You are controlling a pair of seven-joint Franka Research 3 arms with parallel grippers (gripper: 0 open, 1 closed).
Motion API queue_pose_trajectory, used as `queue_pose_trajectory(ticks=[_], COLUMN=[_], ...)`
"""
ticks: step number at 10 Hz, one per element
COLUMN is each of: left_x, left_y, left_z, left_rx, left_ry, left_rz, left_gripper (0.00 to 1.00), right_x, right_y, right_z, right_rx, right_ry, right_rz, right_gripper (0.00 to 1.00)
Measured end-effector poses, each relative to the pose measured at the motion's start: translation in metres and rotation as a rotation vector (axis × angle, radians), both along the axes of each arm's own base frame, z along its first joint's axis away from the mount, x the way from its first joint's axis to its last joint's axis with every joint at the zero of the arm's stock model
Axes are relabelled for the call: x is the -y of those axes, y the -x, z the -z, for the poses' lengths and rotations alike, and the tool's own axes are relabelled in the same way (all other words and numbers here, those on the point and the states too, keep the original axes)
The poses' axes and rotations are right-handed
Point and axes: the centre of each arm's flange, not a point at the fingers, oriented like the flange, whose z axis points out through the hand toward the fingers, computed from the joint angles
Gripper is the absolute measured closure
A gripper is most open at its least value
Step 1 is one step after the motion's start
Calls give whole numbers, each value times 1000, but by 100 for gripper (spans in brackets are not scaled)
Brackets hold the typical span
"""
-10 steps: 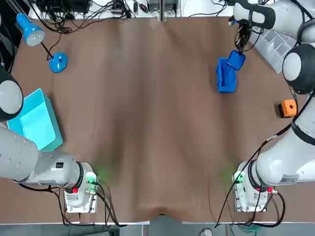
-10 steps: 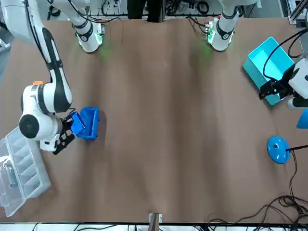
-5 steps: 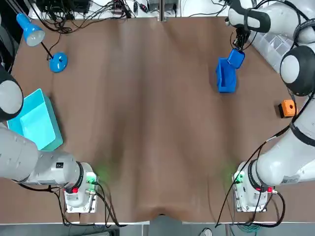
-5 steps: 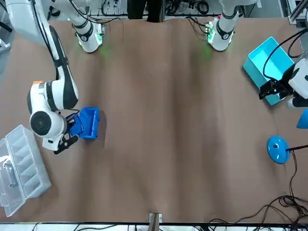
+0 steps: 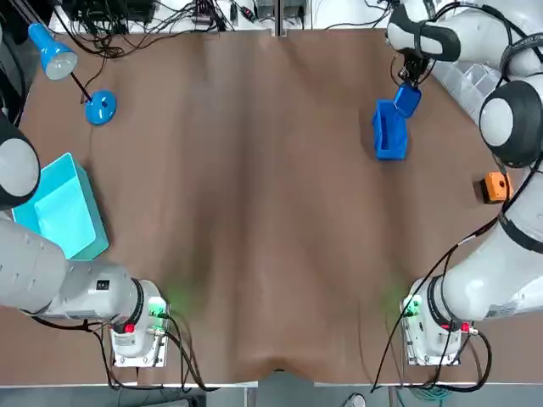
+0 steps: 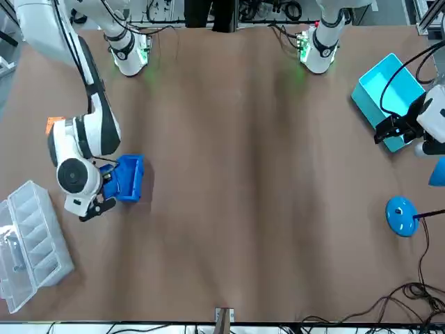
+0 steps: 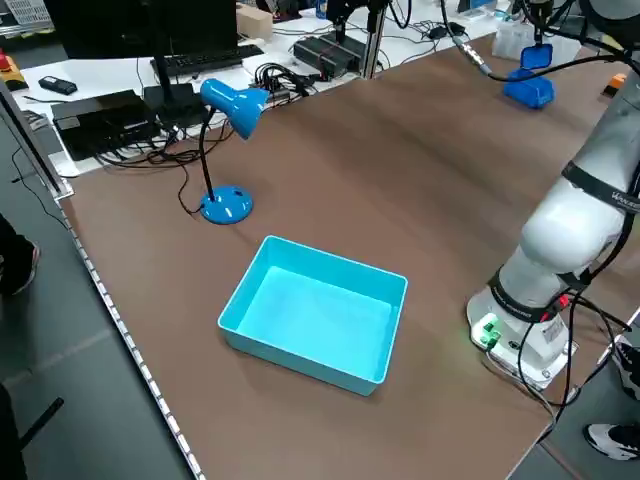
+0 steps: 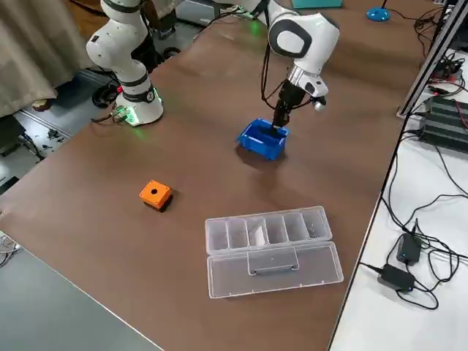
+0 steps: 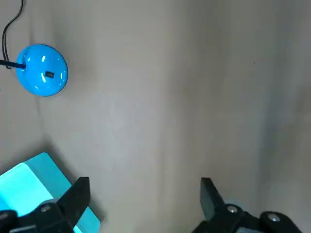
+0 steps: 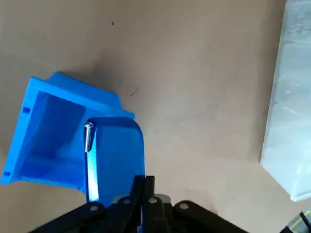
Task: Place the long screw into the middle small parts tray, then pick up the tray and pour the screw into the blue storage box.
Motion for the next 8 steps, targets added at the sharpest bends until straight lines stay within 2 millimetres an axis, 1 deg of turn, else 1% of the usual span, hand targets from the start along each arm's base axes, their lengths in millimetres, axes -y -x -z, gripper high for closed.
queue_pose_trajectory(ticks=[5,8], left_x=[0,0], left_y=[0,0], left_z=[0,0], left_rx=[0,0], left_ry=[0,2], left_rz=[0,0], left_gripper=[0,0], right_x=[-27,-39], right_y=[10,17], right_z=[3,4], right_rx=[40,60], right_ry=[102,206], right_rz=[99,101], right_gripper=[97,97])
